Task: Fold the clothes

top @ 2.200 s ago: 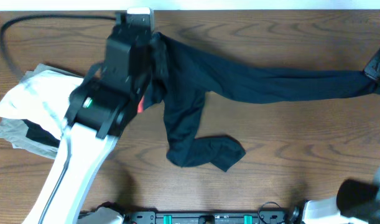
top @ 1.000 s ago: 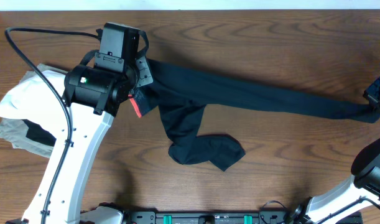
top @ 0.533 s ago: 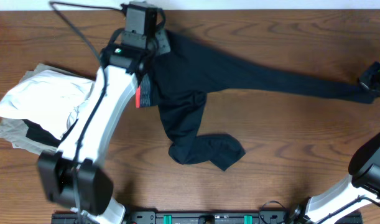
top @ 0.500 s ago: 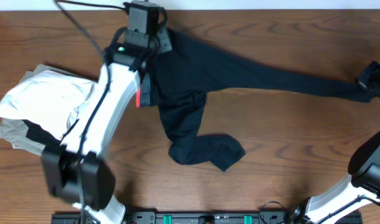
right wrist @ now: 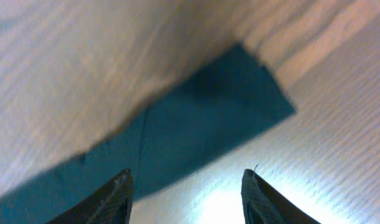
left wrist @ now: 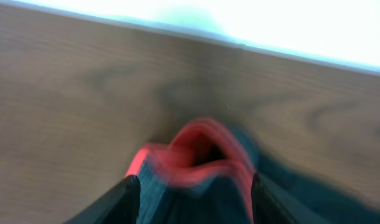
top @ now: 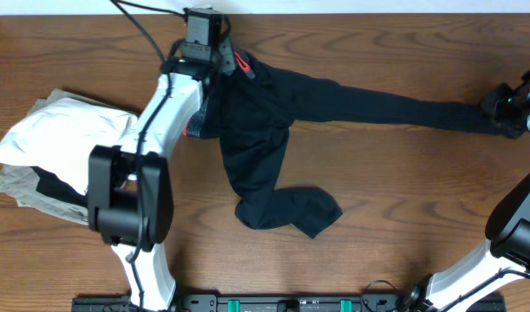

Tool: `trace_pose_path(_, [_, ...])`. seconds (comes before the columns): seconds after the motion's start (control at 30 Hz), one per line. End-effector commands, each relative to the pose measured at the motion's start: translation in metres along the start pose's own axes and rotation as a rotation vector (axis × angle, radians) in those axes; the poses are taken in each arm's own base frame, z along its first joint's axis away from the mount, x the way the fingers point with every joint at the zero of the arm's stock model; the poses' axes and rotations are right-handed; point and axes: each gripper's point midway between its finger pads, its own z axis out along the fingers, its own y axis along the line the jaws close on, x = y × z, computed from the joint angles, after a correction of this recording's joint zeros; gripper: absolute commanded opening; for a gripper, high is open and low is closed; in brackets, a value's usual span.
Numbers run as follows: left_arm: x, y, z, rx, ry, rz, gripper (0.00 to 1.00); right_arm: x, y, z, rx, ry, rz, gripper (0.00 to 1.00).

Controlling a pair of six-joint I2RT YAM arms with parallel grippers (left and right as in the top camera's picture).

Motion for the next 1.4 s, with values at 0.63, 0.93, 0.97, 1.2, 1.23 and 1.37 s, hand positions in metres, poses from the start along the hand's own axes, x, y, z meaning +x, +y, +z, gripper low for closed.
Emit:
trace_pose_path(0.63, [0.075, 0.048, -0.126, -0.151, 0.418, 0.078, 0.60, 0.246, 0.111, -0.037, -0.300, 0.707, -0.760, 0.66])
trace_pose_path(0.93, [0.077, 0.049, -0.128, -0.155, 0.428, 0.079, 0.61, 0.350, 0.093, -0.035, -0.286, 0.923, -0.903, 0.68])
trace_pose_path(0.97, [0.077, 0.049, -0.128, -0.155, 0.428, 0.079, 0.60, 0.358, 0.093, -0.035, -0.294, 0.934, -0.914, 0.68])
trace_pose_path(1.2, [0.077, 0.049, -0.128, -0.154, 0.427, 0.079, 0.61, 0.396, 0.096, -0.037, -0.296, 0.973, -0.970, 0.67])
trace_pose_path(1.23, [0.077, 0.049, -0.128, -0.154, 0.427, 0.079, 0.61, 0.400, 0.096, -0.038, -0.293, 0.977, -0.978, 0.67])
trace_pose_path(1.37, [0.077, 0.049, -0.128, -0.154, 0.427, 0.079, 0.61, 0.404, 0.095, -0.035, -0.241, 0.958, -0.996, 0.52])
